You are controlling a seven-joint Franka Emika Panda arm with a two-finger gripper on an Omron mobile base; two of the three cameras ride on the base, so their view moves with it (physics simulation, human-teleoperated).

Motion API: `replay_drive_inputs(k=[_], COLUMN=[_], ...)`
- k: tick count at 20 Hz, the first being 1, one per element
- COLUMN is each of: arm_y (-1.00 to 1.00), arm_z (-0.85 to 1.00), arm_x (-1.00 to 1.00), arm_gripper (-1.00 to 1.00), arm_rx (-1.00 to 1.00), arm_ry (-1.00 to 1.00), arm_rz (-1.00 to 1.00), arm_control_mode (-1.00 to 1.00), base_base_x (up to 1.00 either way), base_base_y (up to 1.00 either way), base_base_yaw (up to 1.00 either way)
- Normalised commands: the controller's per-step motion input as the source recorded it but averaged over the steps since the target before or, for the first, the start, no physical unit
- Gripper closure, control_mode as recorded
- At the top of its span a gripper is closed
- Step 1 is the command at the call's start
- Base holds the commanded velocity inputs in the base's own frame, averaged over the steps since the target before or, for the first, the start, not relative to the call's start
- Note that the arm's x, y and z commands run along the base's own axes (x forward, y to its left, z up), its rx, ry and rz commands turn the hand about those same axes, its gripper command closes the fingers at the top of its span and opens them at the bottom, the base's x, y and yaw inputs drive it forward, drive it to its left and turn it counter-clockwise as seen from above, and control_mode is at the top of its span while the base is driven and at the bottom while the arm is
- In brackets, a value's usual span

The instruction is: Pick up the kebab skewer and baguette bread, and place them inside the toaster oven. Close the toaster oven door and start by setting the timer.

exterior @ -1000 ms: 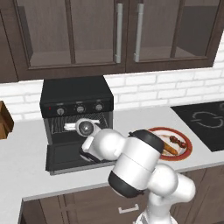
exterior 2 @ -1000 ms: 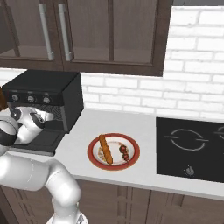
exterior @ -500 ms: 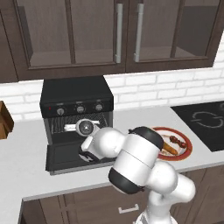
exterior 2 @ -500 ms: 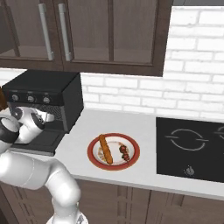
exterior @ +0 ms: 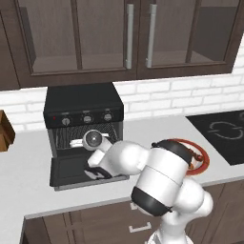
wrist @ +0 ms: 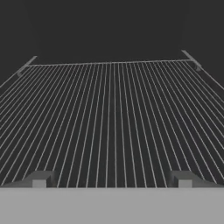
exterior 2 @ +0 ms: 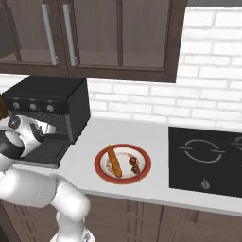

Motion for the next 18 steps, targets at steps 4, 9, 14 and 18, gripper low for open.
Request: replay_drive_inputs(k=[4, 9, 14, 18], arm_y=[0.0, 0.04, 0.03, 0.06], arm_z=[-0.49, -0.31, -0.54, -0.57], arm_x=[-0.84, -0.71, -0.76, -0.66], arm_gripper=[-1.0, -1.0, -1.0, -1.0], arm_rx=[0.0, 0.0, 0.0, 0.0], arm_ry=[0.15, 0.3, 0.23, 0.14], arm_rz=[0.0, 0.0, 0.0, 0.0], arm_control_mode=[-1.0, -1.0, -1.0, -1.0], base_base_x=[0.0, 0.0, 0.0, 0.0], base_base_y=[0.0, 0.0, 0.0, 0.0], base_base_yaw=[0.0, 0.0, 0.0, 0.0])
